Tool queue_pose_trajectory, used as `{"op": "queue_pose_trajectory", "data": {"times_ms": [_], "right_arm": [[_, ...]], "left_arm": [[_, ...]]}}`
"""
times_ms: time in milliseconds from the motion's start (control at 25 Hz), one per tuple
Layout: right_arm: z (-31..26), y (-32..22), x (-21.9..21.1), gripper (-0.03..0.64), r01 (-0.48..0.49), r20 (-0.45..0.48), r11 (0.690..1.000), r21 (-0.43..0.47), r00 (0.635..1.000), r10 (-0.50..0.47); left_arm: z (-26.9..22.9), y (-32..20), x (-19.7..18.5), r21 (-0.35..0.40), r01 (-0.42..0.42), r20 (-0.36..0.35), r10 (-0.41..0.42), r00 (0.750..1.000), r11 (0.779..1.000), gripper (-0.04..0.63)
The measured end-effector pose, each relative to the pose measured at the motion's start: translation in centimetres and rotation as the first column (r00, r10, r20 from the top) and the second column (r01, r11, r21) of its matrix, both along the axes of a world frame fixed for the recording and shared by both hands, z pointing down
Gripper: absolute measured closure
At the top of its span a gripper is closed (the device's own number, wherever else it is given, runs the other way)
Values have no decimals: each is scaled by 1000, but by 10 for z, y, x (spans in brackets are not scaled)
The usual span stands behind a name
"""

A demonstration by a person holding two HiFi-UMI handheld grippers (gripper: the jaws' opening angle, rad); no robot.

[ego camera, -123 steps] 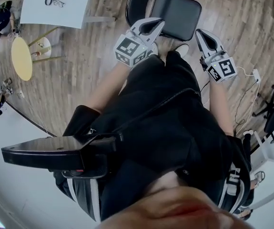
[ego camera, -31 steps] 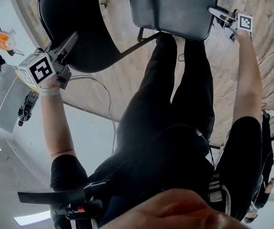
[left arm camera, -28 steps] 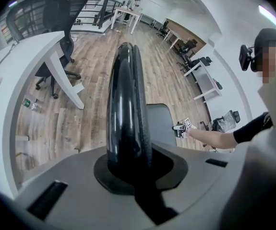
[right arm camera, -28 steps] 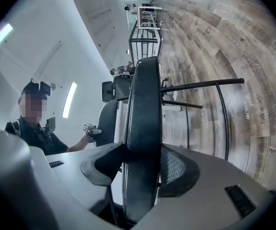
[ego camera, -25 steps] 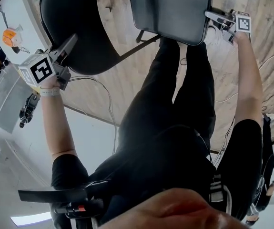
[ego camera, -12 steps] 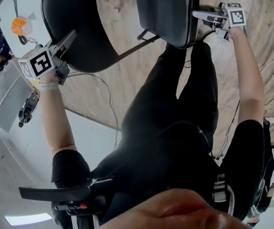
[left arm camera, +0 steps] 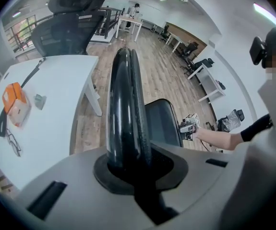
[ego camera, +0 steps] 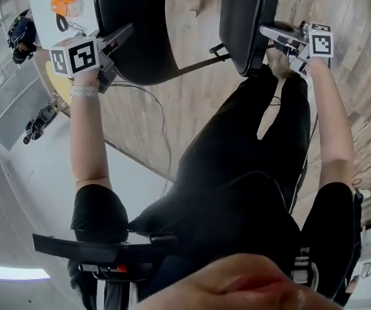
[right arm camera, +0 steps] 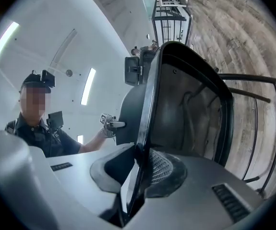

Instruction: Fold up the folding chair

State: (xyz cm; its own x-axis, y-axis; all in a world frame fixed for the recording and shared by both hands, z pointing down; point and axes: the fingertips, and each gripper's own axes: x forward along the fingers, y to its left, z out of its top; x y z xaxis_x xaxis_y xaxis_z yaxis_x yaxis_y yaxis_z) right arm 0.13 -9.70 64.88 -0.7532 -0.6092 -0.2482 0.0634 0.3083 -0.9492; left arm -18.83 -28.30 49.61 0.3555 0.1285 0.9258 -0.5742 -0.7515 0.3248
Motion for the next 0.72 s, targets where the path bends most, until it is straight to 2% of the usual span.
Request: {"op": "queue_pose_trajectory", "data": {"times_ms": [320, 440, 600, 720], "right_arm": [[-38, -70, -67, 583, -33, 5, 999, 32, 999, 33], [-41, -92, -92, 583, -30, -58, 999, 27, 998, 31], [-40, -118, -121, 583, -42, -78, 999, -21, 996, 40], [-44, -137, -136, 581, -48, -137, 999, -24, 990, 45]], "left_arm": [[-21, -30, -25, 29, -16, 19, 16, 1000, 999, 549], [-22, -38, -32, 38, -21, 26, 21, 999, 999, 549], [-22, -50, -44, 40, -21, 35, 20, 999, 999, 549], [-25, -56, -49, 45, -21, 38, 20, 999, 999, 549]]}}
